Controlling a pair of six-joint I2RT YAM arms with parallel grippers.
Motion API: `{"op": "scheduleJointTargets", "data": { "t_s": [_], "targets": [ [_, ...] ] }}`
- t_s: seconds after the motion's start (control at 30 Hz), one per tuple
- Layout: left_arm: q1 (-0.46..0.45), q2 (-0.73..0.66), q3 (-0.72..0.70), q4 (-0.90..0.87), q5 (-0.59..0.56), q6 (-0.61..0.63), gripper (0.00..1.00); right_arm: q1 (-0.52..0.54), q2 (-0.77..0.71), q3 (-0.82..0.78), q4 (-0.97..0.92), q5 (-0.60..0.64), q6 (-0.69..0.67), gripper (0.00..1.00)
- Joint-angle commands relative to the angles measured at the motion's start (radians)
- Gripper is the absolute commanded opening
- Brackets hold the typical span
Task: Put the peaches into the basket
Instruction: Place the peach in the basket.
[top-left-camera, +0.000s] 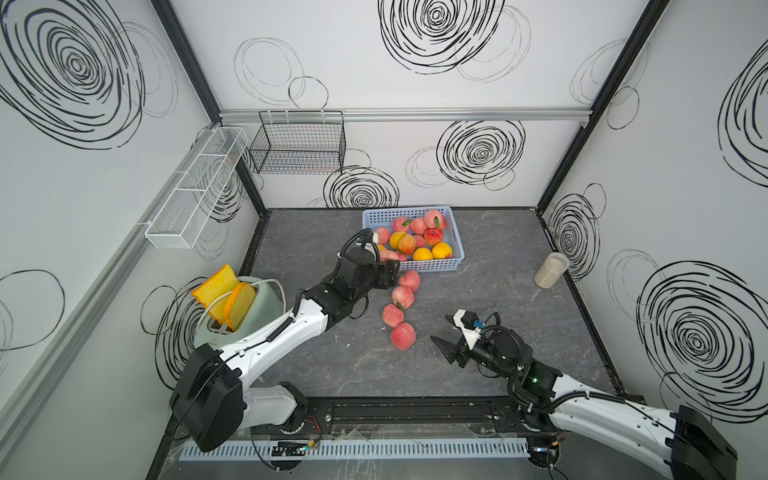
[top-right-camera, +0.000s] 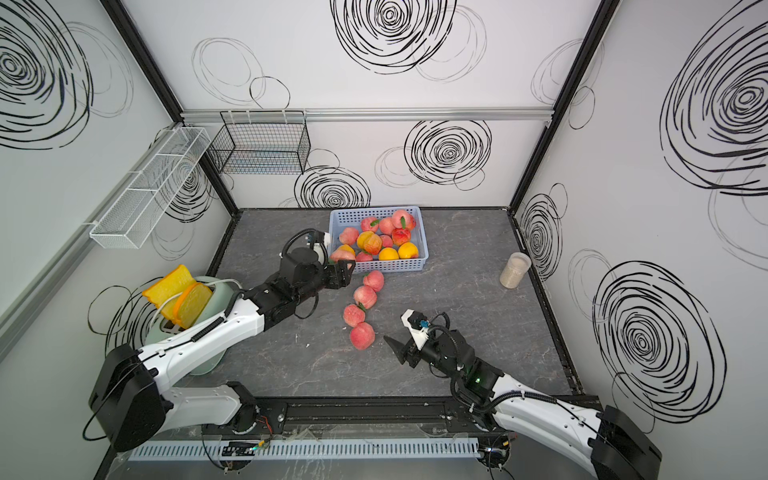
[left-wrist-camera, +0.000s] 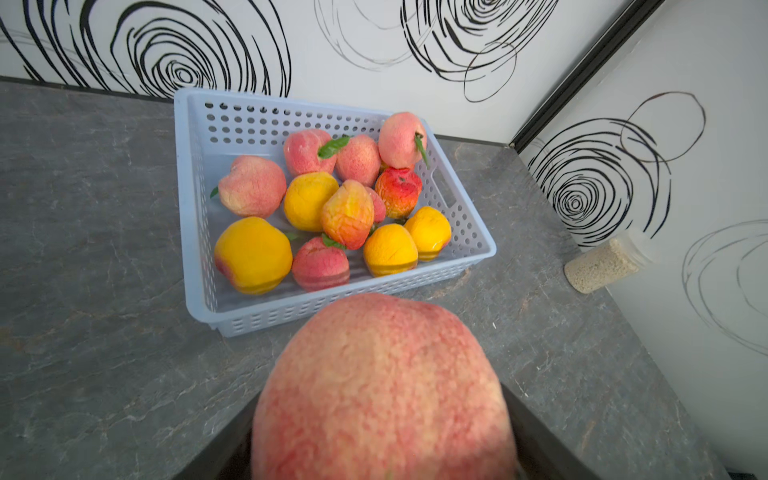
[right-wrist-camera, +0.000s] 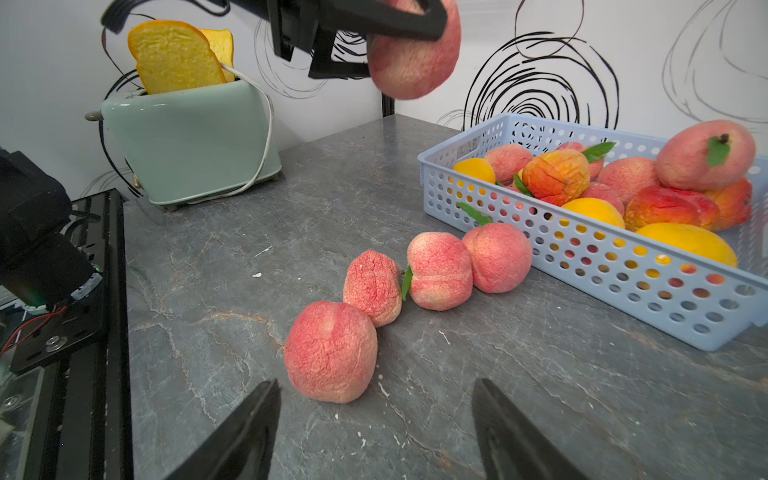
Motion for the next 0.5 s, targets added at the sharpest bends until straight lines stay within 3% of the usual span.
{"op": "scheduleJointTargets", "data": {
  "t_s": [0.0,0.47],
  "targets": [
    [0.042,0.060,0.069,0.036,0.039,0.037,0.77,0.011,-0.009,0.021,0.017,0.020,-0.020,0.75],
    [0.161,0.367,0.298,0.118,0.098,0.062,0.78,0.018,-0.034,0.016,0.013,0.043,-0.021,0.77]
  ]
}}
